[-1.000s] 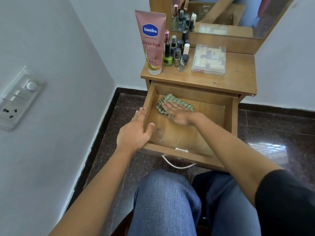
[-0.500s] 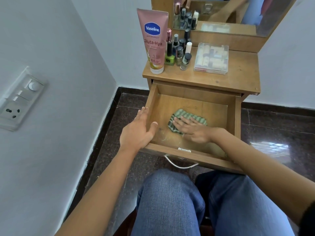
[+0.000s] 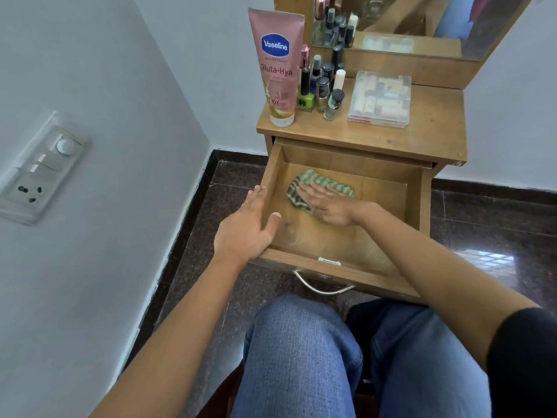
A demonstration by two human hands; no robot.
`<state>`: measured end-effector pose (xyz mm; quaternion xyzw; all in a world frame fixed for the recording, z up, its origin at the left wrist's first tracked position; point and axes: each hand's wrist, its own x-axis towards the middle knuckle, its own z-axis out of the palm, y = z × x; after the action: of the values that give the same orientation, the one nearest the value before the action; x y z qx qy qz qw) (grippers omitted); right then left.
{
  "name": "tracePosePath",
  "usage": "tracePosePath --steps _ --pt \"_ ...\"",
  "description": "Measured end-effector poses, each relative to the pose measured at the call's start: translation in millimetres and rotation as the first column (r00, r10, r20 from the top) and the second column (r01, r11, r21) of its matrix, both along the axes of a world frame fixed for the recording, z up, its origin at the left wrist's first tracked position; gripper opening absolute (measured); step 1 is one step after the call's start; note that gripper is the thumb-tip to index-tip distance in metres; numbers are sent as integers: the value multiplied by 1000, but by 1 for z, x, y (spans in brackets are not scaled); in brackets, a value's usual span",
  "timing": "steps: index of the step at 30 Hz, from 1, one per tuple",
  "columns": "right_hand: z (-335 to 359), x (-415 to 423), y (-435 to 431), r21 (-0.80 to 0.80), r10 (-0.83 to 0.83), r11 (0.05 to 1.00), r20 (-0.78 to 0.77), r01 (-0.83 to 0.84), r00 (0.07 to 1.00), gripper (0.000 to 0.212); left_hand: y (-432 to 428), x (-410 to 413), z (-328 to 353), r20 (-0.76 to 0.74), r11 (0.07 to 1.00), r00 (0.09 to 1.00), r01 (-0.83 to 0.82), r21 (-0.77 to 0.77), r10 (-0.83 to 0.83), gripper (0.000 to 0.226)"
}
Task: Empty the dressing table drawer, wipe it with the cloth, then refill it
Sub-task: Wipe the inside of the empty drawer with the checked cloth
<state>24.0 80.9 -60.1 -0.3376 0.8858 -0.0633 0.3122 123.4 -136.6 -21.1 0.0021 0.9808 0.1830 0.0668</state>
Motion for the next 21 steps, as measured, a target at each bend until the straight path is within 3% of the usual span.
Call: tracePosePath --steps 7,15,21 --pt "-5 32 46 6 101 995 48 -101 994 61 -14 -1 7 43 976 979 202 -76 -199 59" --pt "-6 38 5 28 257 966 25 -258 966 63 -15 1 3 -1 983 984 178 -39 -178 57" --pt "-1 11 -27 -30 211 977 -34 -212 977 61 -19 2 4 6 984 984 177 2 -177 55"
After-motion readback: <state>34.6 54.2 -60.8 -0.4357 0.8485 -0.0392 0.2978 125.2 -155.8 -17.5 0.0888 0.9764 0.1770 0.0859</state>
